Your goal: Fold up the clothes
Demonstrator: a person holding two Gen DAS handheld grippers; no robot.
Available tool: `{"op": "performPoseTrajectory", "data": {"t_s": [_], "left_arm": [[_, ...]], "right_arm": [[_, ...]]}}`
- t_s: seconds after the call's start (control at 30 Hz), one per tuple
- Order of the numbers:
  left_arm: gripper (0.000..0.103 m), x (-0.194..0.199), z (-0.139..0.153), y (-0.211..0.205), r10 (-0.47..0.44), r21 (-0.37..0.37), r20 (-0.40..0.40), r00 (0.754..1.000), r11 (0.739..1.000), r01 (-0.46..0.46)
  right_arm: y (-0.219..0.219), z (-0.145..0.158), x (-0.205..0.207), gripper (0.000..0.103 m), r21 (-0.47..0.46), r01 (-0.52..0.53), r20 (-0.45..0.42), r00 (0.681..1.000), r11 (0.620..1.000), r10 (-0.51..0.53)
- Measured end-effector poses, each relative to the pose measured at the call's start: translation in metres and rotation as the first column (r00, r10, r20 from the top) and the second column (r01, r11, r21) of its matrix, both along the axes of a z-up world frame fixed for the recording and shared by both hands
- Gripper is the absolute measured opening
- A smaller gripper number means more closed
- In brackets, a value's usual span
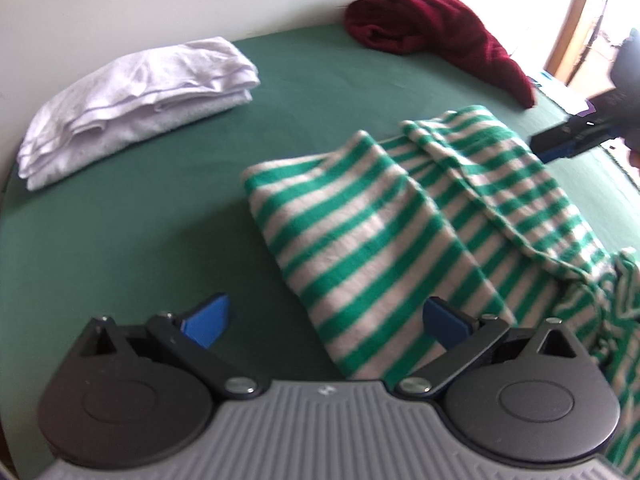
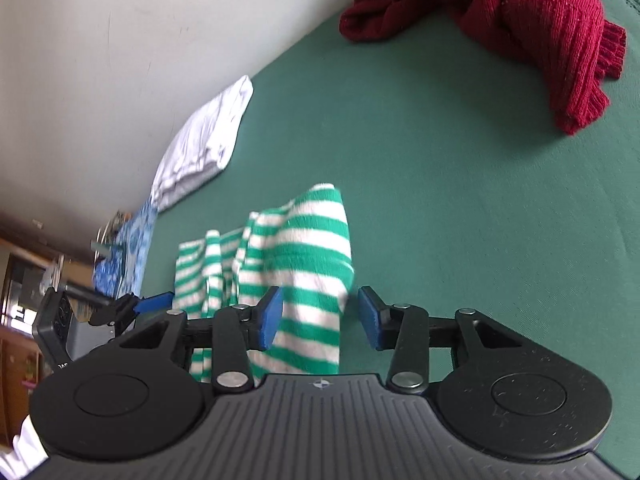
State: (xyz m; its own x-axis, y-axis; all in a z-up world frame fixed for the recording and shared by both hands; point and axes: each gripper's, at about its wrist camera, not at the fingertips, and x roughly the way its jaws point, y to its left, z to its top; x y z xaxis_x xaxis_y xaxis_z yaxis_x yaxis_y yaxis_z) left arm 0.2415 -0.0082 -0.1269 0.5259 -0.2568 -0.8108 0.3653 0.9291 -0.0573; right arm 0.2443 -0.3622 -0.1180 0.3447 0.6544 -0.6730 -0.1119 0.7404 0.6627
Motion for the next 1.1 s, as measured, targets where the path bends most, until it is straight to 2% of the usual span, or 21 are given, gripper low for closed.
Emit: {"op": "performPoseTrajectory", "data": {"t_s": [0.2,0.37,0.47,0.63,0.8,0.9,0.93,1.0,1.03,1.1], "left_arm": [[0.102,0.002,-0.003,-0.007,-0.024,-0.02,0.042,0.999,0.999,0.025],[0.102,0.019,-0.002,-0.007,-0.038,-0.065,0.059,0.998,0.997,0.042],[0.102,0.031,0.0,-0.001,-0.022,-0.14,0.046,0.999,0.99,0.029],[0.102,0.044,0.001,0.012,0.009,-0.278,0.013,1.0,0.96,-0.005],[0.102,0.048,0.001,0.001,-0.01,-0.24,0.036,0.999,0.971,0.019],[0.1,0.04,-0.002,-0.012,-0.017,-0.16,0.084,0.996,0.987,0.03],[0.097,0.037,-0.002,-0.016,-0.02,-0.131,0.101,0.995,0.991,0.033],[0.091,0.033,-0.002,-0.019,-0.028,-0.121,0.112,0.993,0.992,0.041],[0.086,0.031,-0.001,-0.02,-0.032,-0.126,0.114,0.993,0.991,0.046],[0.069,0.028,0.001,-0.021,-0.041,-0.136,0.116,0.992,0.989,0.056]], "right_arm": [[0.015,-0.003,0.027,0.046,0.029,-0.03,0.018,0.999,0.999,0.03],[0.025,-0.004,0.041,0.046,0.033,-0.088,0.079,0.993,0.996,0.085],[0.023,-0.008,0.046,0.046,0.06,-0.107,0.12,0.988,0.992,0.099],[0.024,-0.013,0.052,0.046,0.106,-0.137,0.145,0.982,0.985,0.121],[0.031,-0.01,0.056,0.046,0.082,-0.186,0.175,0.97,0.979,0.169],[0.032,-0.01,0.059,0.048,0.078,-0.223,0.197,0.959,0.972,0.205],[0.031,-0.011,0.06,0.046,0.085,-0.224,0.191,0.96,0.971,0.204],[0.03,-0.011,0.06,0.028,0.072,-0.199,0.172,0.968,0.977,0.185],[0.03,-0.011,0.06,0.01,0.058,-0.189,0.165,0.97,0.98,0.177],[0.03,-0.01,0.059,0.01,0.03,-0.168,0.152,0.975,0.985,0.161]]}}
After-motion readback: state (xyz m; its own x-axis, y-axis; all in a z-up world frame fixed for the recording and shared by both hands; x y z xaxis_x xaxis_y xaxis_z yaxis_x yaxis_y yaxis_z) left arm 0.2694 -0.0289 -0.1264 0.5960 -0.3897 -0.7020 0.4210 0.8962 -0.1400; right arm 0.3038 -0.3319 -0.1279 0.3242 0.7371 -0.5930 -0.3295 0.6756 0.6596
